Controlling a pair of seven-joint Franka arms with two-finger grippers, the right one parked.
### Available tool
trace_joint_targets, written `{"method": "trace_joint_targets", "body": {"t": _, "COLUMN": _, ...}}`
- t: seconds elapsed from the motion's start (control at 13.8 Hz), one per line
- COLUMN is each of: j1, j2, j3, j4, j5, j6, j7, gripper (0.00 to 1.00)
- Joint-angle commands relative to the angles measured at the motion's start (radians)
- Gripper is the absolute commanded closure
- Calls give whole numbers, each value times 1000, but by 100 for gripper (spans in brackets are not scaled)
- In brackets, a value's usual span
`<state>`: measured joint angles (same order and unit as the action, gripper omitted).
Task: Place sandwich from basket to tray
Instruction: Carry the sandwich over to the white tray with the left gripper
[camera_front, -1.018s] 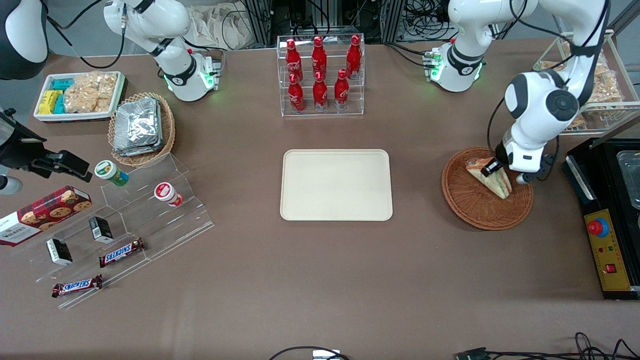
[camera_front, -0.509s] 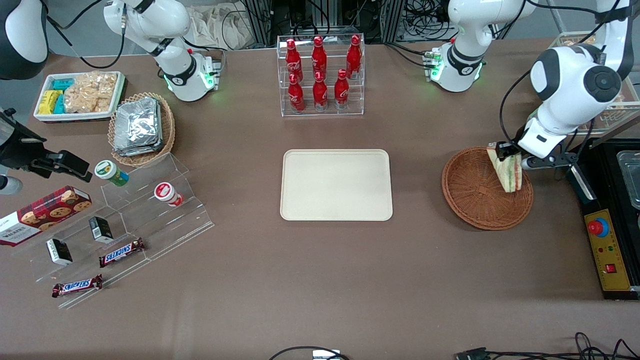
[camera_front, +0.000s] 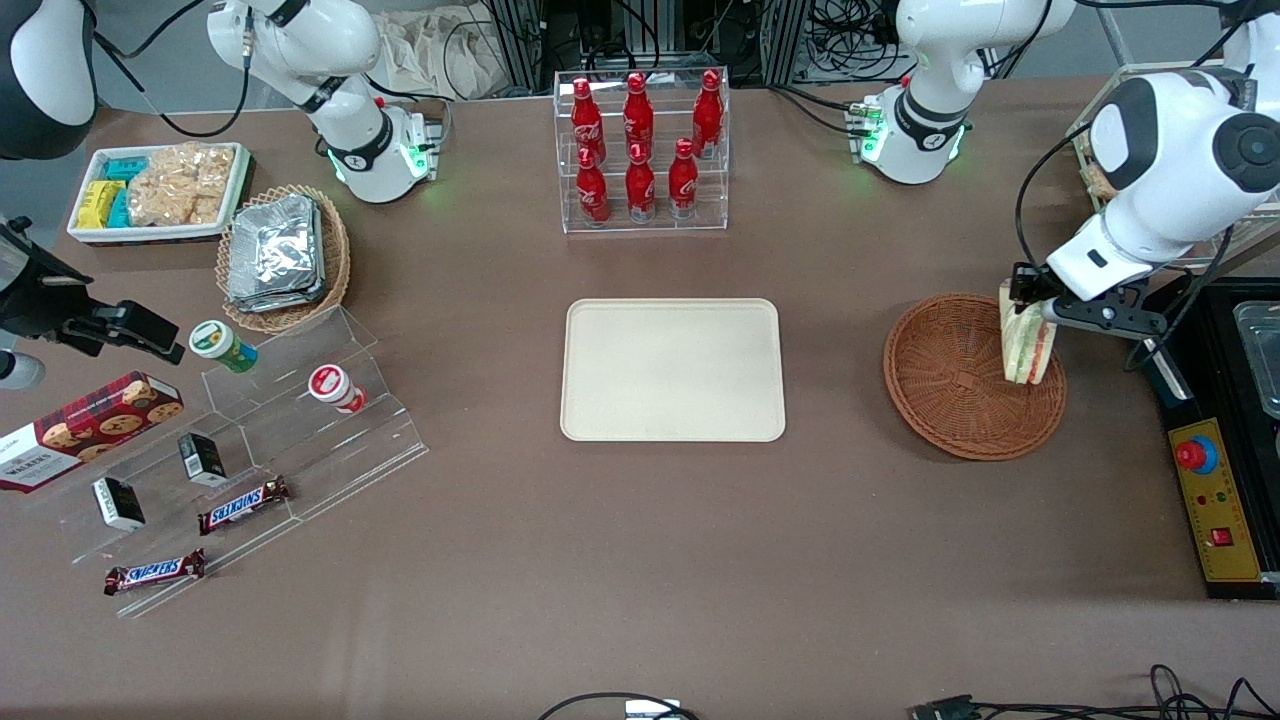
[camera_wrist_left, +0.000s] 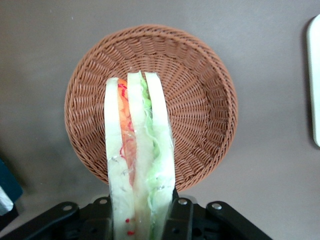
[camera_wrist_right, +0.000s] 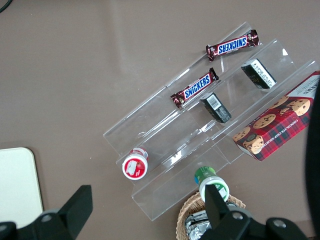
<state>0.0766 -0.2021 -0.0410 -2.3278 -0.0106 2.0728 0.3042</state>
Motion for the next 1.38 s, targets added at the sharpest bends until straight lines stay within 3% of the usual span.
{"method": "trace_joint_targets", "body": {"t": 0.0, "j1": -8, "j2": -14, "j3": -33, "j4": 47, "j5": -2, "j6": -49, "j7": 1, "gripper": 67}}
{"method": "trace_joint_targets", "body": {"t": 0.58, "j1": -8, "j2": 41, "j3": -267, "j4": 162, "j5": -17, "j6": -69, "j7": -210, "gripper": 69}}
{"method": "trace_joint_targets", "body": {"t": 1.02, "j1": -8, "j2": 208, "j3": -485, "j4": 294, "j5": -5, "j6": -30, "j7": -531, "gripper": 68}}
{"method": "trace_joint_targets", "body": {"t": 1.31, "j1": -23, "j2": 280, "j3": -560, "j4": 280, "j5": 6, "j6": 97, "j7": -622, "gripper": 68}}
